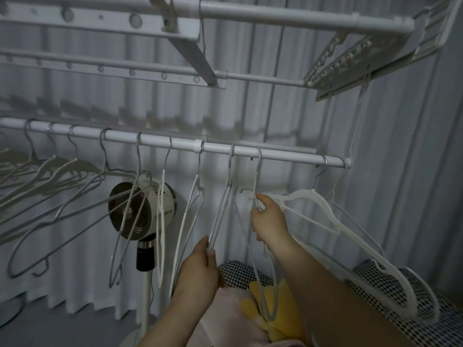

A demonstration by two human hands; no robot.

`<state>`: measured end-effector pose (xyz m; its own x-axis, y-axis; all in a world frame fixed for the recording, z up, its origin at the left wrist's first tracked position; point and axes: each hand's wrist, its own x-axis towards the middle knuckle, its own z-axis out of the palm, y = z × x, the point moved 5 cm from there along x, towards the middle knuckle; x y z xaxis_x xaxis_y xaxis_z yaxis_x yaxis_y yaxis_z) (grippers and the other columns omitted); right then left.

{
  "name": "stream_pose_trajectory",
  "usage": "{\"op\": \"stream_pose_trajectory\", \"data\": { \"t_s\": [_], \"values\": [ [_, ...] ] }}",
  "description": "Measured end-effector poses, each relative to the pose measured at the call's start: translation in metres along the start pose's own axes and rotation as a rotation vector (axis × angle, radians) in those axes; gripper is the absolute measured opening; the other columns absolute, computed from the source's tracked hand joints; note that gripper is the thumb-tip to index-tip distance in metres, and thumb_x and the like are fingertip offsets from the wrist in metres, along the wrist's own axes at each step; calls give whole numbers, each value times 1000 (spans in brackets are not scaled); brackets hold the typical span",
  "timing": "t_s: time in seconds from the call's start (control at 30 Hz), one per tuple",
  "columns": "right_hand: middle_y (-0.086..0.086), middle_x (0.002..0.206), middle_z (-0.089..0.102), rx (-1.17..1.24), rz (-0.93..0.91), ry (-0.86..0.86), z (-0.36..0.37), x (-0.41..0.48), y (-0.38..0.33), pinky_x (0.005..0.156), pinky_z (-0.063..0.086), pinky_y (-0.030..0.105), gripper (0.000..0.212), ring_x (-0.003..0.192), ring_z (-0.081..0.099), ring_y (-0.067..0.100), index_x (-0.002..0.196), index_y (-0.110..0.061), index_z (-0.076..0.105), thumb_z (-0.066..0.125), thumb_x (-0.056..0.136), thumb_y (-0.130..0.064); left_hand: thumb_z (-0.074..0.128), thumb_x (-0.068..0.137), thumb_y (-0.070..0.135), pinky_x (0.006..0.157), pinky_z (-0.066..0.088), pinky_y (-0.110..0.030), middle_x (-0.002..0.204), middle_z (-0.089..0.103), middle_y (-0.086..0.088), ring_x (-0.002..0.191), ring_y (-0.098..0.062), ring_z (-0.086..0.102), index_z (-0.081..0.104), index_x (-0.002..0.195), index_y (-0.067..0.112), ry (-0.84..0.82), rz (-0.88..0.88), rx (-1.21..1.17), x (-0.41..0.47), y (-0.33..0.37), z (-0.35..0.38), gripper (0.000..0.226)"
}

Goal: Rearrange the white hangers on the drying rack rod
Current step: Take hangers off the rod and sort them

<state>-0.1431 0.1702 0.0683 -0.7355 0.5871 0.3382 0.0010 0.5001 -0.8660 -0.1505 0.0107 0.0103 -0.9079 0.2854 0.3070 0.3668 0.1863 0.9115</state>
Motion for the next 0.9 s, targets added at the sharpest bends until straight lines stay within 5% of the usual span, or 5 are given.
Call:
{"op": "stream_pose_trajectory", "data": {
  "t_s": [0.1,0.23,0.33,0.5,0.9],
  "values": [
    [4,84,54,-6,-6,1,4,0,-3,39,34,20,44,53,45,10,136,-24,39,34,93,-13,28,98,21,77,40,-20,109,65,-24,93,-26,62,26,141,12,4,-17,-23,5,-7,-3,44],
    [6,97,54,-8,8,16,5,1,-2,33,33,16,45,53,45,10,137,-24,36,34,94,-13,27,98,20,54,30,-4,60,63,-5,67,-4,56,25,141,12,-45,-2,-20,7,-10,-1,43],
    [7,101,55,6,18,43,-1,1,2,28,31,11,45,53,46,10,137,-23,36,34,94,-13,27,98,20,47,28,8,53,59,-1,61,1,53,24,141,14,-70,7,-15,9,-12,2,44],
    [-2,72,49,22,16,67,-14,0,8,27,29,9,44,52,44,10,136,-23,39,34,94,-12,28,98,20,46,26,10,54,59,0,57,9,43,25,141,13,-86,32,-1,7,-8,8,44],
    [4,96,49,-14,26,71,-25,0,12,30,32,13,45,53,46,9,137,-24,36,34,94,-13,28,98,20,57,27,-11,52,59,2,72,-3,52,22,142,13,-64,44,7,4,-3,20,45]
  ]
}}
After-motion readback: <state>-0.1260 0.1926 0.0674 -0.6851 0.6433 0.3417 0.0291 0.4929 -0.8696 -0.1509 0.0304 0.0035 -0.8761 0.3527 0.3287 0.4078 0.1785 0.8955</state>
